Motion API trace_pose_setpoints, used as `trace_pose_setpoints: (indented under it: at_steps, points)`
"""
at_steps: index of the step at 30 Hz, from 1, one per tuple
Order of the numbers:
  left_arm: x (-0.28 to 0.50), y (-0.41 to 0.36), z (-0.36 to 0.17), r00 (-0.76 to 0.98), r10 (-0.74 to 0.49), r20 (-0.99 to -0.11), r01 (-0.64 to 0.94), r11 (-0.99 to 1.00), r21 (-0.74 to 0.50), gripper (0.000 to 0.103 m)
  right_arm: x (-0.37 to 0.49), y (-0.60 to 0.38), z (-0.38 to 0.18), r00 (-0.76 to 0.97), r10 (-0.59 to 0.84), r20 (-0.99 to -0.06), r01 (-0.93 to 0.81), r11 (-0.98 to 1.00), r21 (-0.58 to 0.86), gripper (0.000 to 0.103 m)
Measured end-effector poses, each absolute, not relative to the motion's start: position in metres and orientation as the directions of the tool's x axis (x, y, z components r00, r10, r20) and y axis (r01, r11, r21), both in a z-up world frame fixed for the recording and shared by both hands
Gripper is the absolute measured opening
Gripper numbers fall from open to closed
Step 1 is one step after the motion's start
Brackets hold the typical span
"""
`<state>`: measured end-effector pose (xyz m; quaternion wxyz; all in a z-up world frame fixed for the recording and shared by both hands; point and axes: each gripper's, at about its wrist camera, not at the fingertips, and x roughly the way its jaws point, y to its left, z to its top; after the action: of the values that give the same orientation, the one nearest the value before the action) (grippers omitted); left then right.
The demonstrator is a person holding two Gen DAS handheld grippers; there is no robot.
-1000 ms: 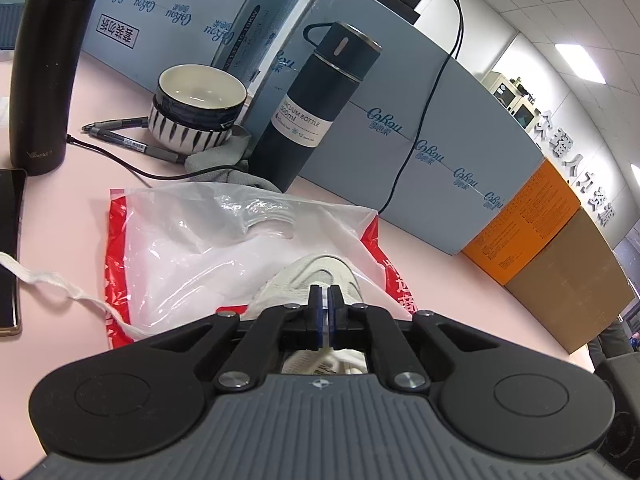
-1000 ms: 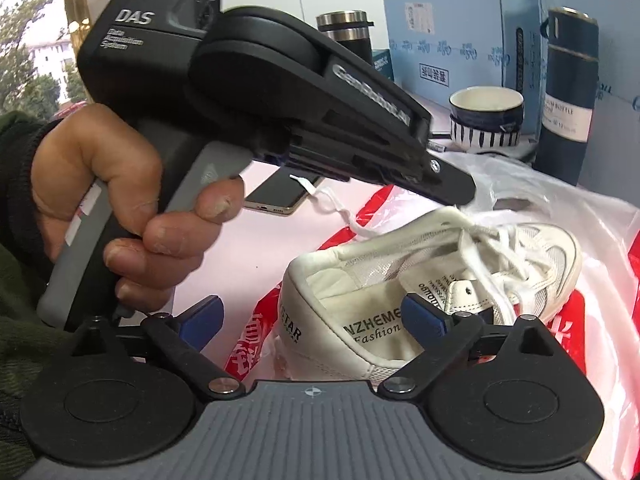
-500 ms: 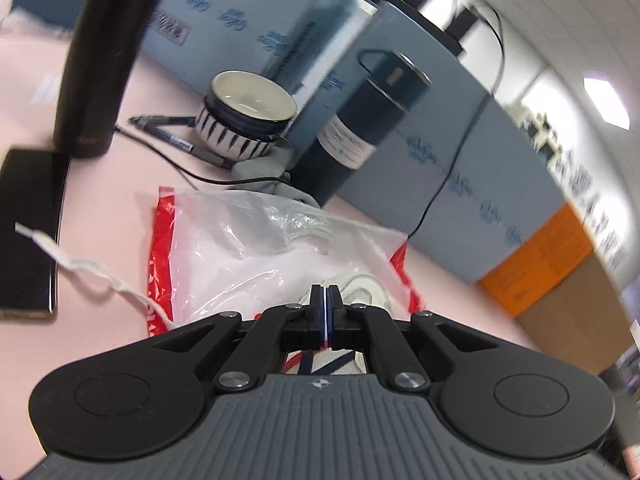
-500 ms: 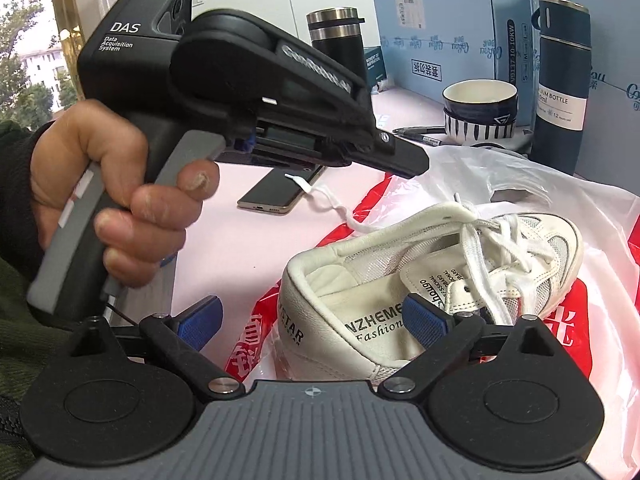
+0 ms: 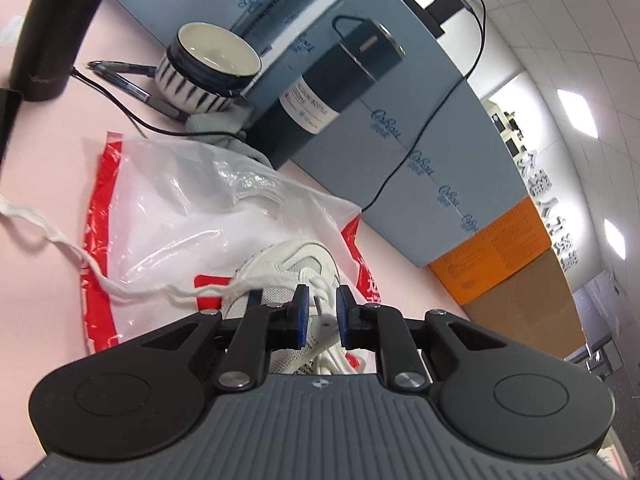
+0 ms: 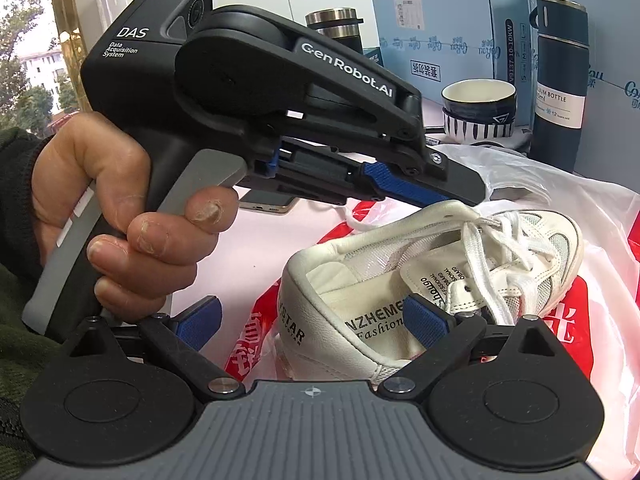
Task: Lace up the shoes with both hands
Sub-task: 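Draw the lace end away from the sneaker with the left tool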
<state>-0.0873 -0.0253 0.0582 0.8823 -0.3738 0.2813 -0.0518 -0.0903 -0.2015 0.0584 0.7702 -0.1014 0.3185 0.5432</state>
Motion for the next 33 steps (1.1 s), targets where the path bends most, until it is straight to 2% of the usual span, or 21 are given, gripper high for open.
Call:
trace_pose_setpoints:
  at_steps: [2,18,33]
  points:
    - [-0.09,-0.025,0.059,0.849,-0.291,-0.442,-0.112,0.718,-0.687,0.002,-0.09,-0.203,0.058,0.205,0.775,-0.598,-0.9,0.39,0.196,0.098]
    - [-0.102,0.011,0.063,0.9,-0.193,-0.392,-0.168,0.677,-0.717,0.002,-0.091,-0.203,0.057,0.198,0.775,-0.6,-0.897,0.391,0.209,0.098]
    - [-0.139,0.083,0.086,0.939,0.055,-0.34,-0.294,0.642,-0.708,0.002,-0.092,-0.203,0.058,0.201,0.773,-0.601,-0.894,0.395,0.21,0.098]
